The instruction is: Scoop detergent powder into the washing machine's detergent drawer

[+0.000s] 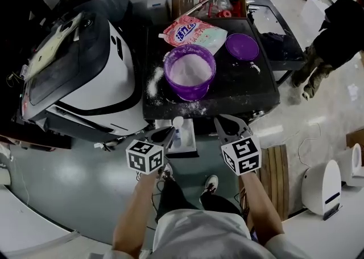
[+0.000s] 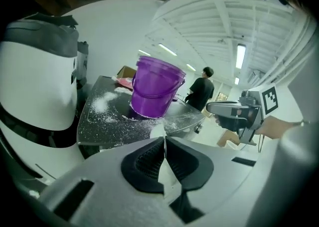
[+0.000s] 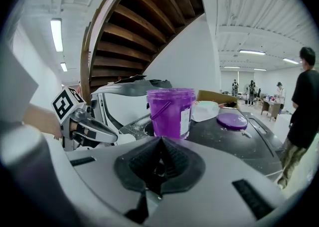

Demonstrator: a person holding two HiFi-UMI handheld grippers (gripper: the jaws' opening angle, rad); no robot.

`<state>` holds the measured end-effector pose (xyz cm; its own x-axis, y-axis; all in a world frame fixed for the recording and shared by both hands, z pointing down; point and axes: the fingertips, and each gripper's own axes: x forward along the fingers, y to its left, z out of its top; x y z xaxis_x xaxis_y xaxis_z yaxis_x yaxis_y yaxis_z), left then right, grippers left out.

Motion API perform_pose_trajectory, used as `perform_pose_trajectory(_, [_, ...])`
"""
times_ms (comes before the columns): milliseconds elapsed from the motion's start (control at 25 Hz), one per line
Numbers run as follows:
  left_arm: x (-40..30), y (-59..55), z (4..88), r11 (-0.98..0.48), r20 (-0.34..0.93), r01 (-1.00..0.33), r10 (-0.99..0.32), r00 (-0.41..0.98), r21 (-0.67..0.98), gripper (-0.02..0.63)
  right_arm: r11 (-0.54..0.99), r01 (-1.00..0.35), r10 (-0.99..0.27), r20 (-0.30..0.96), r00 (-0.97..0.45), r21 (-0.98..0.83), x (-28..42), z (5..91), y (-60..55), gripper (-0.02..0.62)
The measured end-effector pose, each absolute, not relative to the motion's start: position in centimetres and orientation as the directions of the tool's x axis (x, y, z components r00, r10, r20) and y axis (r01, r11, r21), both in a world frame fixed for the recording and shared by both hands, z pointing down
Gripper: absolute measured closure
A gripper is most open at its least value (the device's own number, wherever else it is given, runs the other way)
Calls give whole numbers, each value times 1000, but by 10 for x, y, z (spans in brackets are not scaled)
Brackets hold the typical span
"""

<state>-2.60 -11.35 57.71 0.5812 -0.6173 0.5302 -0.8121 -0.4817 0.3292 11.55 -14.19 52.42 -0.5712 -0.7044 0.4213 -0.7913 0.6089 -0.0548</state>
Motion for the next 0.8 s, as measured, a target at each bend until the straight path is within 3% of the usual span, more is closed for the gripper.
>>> perform_pose_trajectory(400, [-15,-102,592,-570,619,-815,-603,502,105,591,626,-778,-685,435,-585,-59,134,531,-127,598])
perform_pose_trajectory(800, [-13,-101,590,-586,618,-810,-627,476,29,591,628,-776,-689,416,-594,-68,140,526,-116,598])
